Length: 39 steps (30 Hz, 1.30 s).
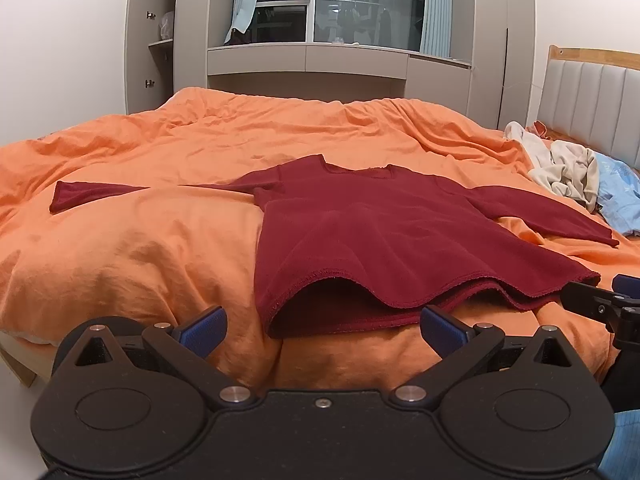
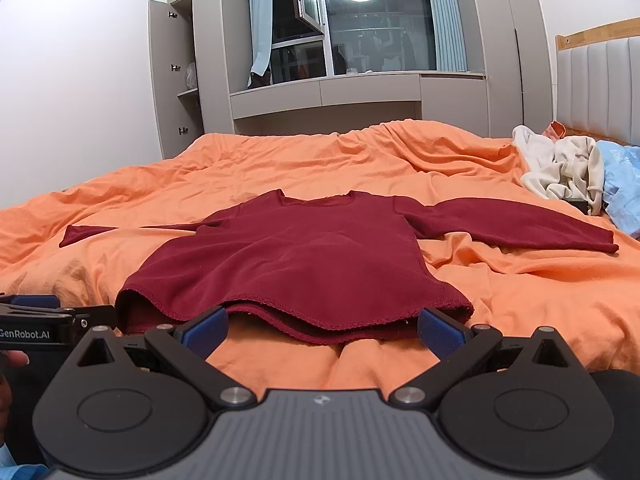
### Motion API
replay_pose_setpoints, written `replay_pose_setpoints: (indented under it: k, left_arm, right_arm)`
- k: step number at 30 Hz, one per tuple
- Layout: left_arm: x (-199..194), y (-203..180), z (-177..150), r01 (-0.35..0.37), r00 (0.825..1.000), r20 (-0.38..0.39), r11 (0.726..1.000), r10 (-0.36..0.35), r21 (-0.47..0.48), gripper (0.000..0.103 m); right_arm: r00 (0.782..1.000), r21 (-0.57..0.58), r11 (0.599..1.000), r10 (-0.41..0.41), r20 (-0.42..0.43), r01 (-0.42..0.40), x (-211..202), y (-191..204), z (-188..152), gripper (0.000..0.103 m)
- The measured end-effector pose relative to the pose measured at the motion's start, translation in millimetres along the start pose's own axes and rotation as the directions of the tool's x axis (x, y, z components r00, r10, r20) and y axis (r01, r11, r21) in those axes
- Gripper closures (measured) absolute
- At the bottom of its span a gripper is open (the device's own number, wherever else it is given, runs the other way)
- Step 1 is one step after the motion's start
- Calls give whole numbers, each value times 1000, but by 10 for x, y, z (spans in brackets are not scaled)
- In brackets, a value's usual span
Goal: Fold small clothes
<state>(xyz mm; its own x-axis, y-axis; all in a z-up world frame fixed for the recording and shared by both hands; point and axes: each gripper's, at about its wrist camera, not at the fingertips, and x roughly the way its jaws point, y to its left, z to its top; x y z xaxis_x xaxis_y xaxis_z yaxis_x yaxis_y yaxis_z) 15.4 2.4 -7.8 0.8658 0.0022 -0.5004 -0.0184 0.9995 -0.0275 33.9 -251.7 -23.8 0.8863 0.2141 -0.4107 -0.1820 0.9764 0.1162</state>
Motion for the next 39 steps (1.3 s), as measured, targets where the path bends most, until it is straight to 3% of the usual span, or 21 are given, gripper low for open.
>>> replay_pose_setpoints:
  k: [28,39]
  left_arm:
    - [9,-10,-16,-12,1000,-25,1000,12,5,0]
    - [-11,-38,87,-98,991,-88,995,100,30,0]
  right_arm:
    - [1000,23,1000,-14,3,14,-47,-15,-6,0]
    - [998,79,996,-30,-54,34,-102,-107,133,0]
